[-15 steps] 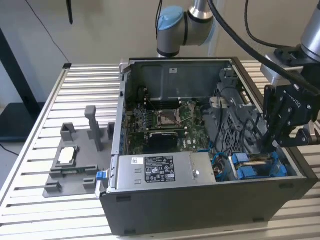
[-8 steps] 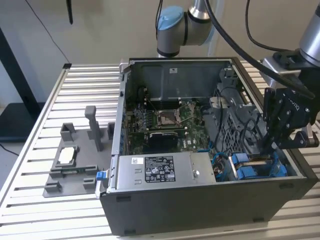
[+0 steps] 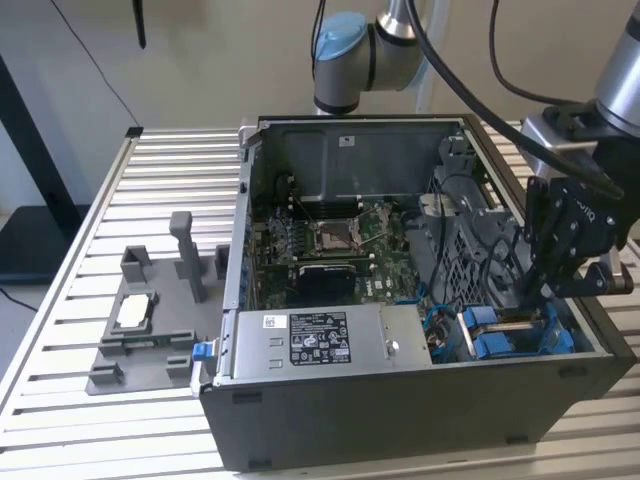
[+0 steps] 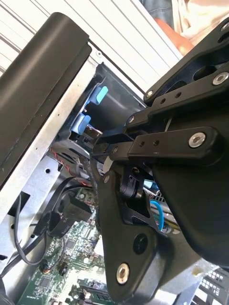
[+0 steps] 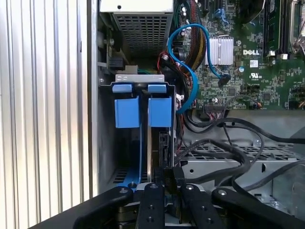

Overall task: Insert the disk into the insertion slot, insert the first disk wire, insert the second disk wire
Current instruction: 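Insert the first disk wire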

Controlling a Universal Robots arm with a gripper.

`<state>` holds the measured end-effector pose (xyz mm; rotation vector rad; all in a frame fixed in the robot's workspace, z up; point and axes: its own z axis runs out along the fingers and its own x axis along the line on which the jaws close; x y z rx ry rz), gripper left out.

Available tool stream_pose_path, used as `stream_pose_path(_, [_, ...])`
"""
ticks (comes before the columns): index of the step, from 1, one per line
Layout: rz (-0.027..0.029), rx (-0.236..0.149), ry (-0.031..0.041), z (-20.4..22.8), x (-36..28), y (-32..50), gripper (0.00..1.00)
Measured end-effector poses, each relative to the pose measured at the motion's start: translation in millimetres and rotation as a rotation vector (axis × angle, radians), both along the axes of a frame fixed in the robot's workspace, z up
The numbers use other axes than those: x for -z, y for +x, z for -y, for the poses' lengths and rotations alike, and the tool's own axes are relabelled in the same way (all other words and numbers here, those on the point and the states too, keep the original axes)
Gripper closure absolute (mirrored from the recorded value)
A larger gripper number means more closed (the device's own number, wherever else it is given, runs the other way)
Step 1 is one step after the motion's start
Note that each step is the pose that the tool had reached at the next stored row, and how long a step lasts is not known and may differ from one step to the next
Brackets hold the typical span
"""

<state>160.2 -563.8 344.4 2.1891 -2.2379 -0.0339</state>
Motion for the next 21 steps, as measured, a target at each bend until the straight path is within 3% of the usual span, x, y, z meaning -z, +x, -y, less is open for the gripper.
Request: stream_pose_path(21, [0.0000, 0.001, -0.0002, 0.0, 7.9, 0.9, 0.81])
